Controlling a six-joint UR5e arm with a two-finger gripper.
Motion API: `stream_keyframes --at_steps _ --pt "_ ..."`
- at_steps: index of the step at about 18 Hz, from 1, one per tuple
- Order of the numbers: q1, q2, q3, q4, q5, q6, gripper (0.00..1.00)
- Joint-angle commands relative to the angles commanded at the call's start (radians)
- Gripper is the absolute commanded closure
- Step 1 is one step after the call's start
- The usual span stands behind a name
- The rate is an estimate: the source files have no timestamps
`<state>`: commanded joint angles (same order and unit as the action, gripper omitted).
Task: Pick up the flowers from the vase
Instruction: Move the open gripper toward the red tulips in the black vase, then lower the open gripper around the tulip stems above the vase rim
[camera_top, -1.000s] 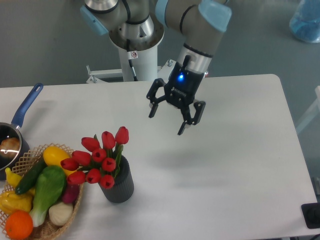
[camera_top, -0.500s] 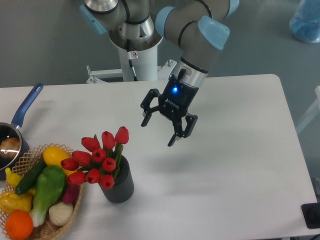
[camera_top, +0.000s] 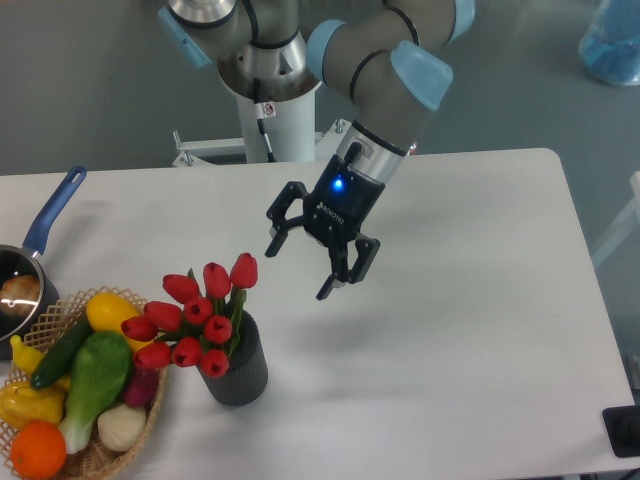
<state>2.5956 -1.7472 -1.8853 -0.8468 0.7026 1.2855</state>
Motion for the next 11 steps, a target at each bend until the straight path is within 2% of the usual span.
stream_keyframes --at_steps 7,11 --pt "-0.044 -0.029 -0.017 0.002 -0.003 0.029 0.0" --pt "-0.051 -0.043 -0.015 0.023 -0.04 0.029 0.0"
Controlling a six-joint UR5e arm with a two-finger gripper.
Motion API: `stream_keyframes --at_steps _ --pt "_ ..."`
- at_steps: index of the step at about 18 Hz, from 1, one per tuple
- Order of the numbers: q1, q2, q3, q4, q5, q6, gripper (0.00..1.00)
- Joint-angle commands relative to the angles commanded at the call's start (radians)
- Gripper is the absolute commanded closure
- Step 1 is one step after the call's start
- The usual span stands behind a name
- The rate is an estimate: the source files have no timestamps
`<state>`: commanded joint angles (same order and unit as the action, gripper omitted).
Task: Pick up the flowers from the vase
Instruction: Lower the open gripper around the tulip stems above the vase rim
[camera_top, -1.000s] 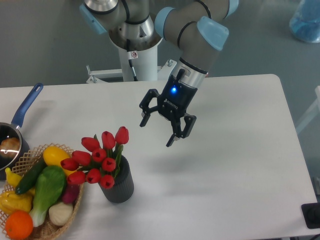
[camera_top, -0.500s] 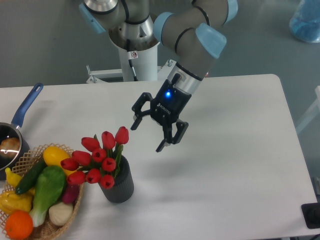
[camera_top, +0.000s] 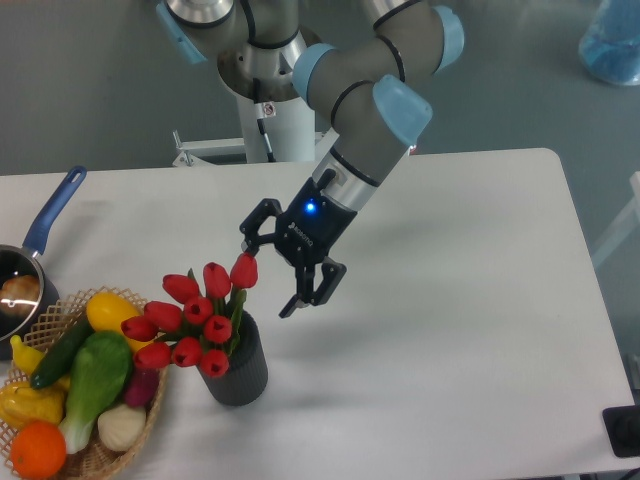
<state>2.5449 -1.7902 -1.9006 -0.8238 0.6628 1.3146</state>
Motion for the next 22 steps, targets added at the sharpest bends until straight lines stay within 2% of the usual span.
stream_keyframes --at_steps 6,22 --pt "-0.008 -0.032 0.003 0.045 -0.055 0.0 0.0" --pt "-0.031 -0.087 0.037 0.052 -0.088 -0.009 0.0"
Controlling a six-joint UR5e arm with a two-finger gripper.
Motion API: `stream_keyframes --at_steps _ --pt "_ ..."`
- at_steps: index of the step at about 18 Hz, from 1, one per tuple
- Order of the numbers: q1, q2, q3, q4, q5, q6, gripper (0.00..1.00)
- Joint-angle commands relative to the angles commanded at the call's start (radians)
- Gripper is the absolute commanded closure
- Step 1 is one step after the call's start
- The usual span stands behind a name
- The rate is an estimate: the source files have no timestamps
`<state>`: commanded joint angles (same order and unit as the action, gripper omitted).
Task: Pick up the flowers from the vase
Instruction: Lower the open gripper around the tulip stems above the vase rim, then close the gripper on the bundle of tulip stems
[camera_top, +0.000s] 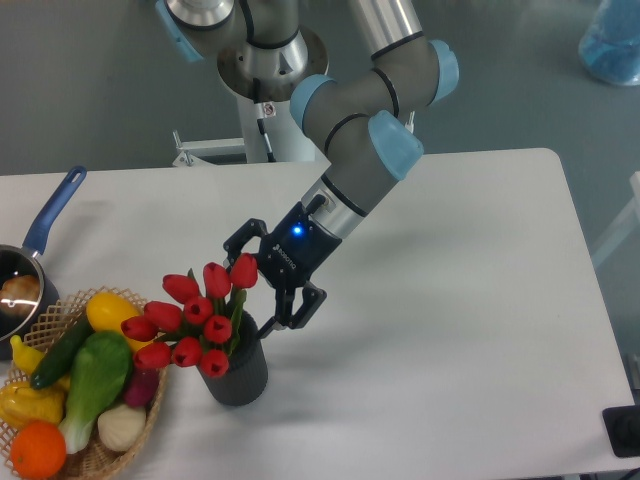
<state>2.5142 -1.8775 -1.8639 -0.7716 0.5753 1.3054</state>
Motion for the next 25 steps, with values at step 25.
stream_keyframes --at_steps 25 --pt "-0.046 -0.06 0.055 0.026 -0.028 0.0 0.0"
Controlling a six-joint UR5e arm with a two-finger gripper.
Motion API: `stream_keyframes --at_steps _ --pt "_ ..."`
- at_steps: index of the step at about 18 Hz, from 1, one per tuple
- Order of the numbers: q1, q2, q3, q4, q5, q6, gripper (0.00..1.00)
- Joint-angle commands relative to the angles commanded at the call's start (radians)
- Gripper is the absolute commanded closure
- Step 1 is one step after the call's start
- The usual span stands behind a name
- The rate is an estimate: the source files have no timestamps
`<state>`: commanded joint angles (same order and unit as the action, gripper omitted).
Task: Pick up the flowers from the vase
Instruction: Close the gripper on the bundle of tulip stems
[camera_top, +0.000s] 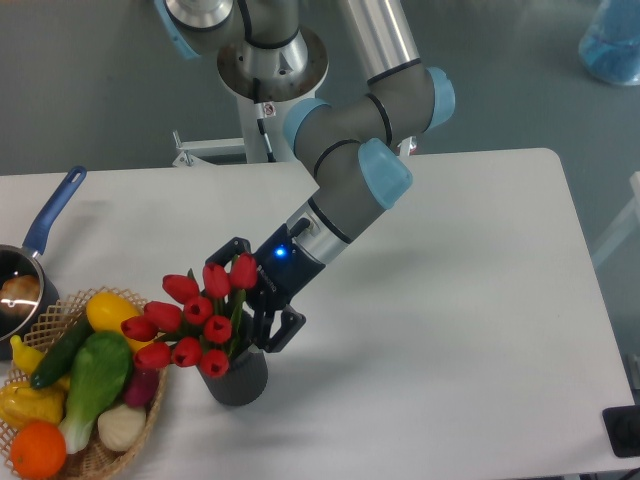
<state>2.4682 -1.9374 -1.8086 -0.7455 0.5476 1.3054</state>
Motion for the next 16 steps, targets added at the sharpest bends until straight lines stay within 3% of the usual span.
stream_keyframes --at_steps 16 --pt "0.002 -0.014 0.0 0.002 -0.035 0.008 0.24"
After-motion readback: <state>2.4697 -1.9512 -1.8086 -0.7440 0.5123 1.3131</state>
